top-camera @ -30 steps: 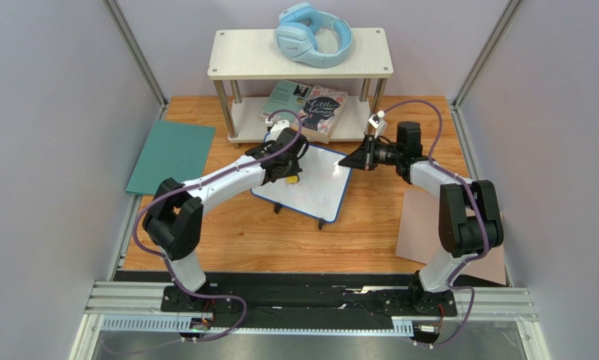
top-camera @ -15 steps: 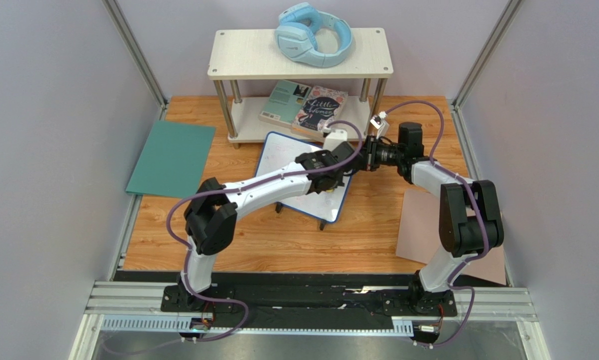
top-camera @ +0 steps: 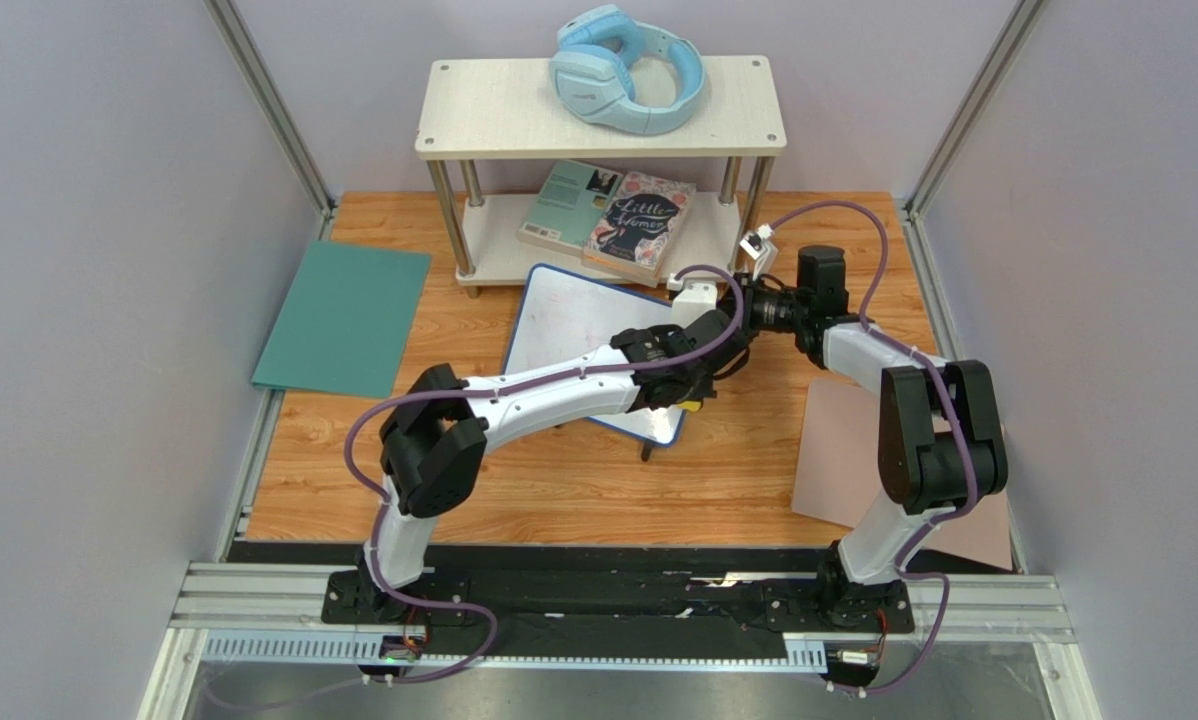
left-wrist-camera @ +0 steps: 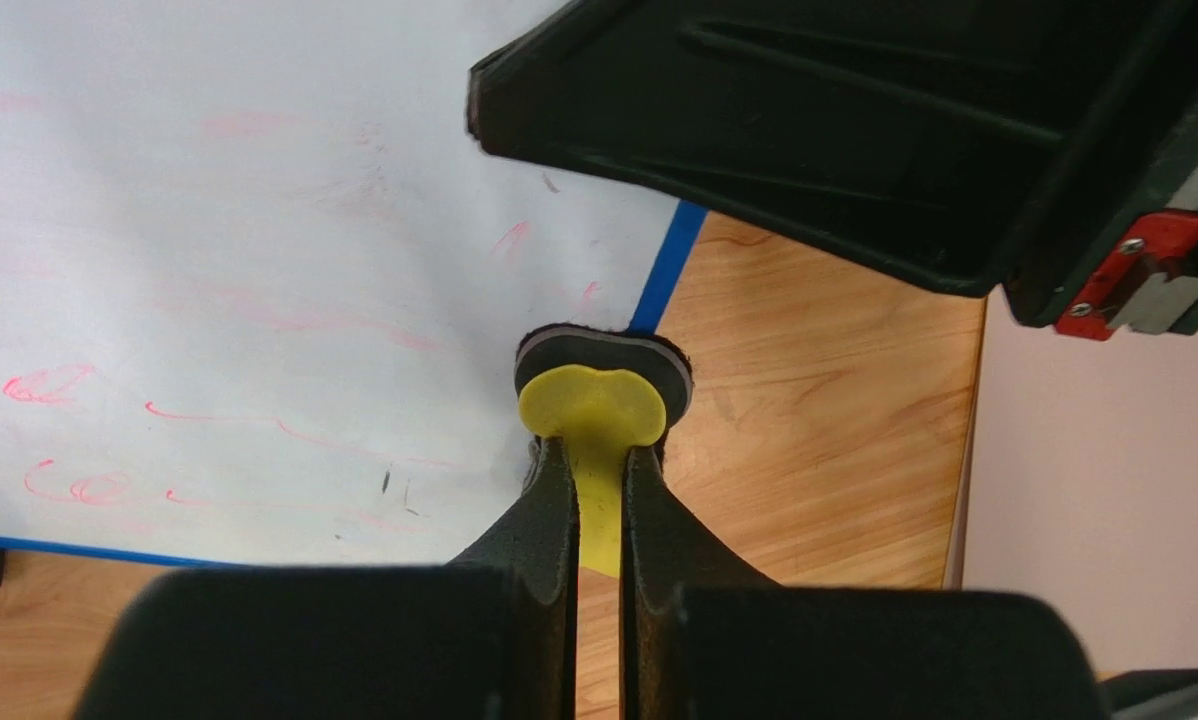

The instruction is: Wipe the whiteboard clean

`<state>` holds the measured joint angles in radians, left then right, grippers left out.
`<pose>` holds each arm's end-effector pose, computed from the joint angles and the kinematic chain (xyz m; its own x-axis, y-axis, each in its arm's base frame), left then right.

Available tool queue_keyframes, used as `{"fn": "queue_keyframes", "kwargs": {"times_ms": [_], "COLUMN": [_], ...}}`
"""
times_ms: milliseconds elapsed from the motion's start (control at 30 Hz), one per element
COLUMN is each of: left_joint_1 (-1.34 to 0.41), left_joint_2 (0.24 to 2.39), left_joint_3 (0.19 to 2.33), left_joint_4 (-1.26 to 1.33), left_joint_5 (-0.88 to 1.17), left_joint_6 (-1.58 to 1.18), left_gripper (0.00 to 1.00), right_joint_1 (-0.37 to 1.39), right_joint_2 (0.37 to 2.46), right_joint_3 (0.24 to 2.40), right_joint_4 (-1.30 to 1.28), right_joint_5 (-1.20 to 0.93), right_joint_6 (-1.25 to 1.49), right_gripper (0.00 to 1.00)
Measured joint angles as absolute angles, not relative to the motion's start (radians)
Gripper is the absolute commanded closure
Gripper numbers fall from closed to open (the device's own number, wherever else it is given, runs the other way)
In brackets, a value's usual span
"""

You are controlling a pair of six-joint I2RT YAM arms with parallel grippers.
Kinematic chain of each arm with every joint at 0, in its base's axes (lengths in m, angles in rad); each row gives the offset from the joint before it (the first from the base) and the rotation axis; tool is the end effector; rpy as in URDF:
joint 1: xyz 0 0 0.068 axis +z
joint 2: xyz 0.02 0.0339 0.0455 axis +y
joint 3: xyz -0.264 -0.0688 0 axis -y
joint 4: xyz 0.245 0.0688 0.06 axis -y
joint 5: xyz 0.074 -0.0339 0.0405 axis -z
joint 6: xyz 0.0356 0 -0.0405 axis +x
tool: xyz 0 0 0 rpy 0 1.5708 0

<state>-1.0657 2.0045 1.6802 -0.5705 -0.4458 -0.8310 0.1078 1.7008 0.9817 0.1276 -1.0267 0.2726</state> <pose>0.2305 -0.3852 0.2491 -0.7413 -0.0366 -0.6702 0.1655 0.9577 -0.2354 0.3495 0.0685 0.2075 -0.7390 0.0602 -0.6710 -0.5844 0.4382 0.6830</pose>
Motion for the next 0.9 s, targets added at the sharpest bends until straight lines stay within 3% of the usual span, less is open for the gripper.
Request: {"fn": "queue_keyframes", "kwargs": {"times_ms": [233,467,700,900], "left_joint_1": [-0.997,-0.889,-0.842,-0.902], "left_joint_2": [1.869,1.806,1.816,1.933], "left_joint_3": [1.463,1.394,1.428,1.619], "left_joint_4": [-0.485,-0.513,-0.572,-0.719], "left_joint_5": [-0.393,-0.376,-0.371,-0.426], "left_joint_6": [-0.873,-0.873,-0.85,-0.773], "left_gripper": [1.0,1.0,1.0,1.0], "right_joint_1": [0.129,0.131,0.131,0.123], "right_joint_2": [1.701,1.701,1.701,1.701], "right_joint_3": [0.982,0.982,0.983,0.983], "right_joint_4": [0.141,0.141,0.139,0.131], "right_joint_5": [-1.024,-1.016,-1.011,-1.003], "right_joint_6": [0.278,0.292,0.304,0.306], "right_gripper": [1.0,1.0,1.0,1.0]}}
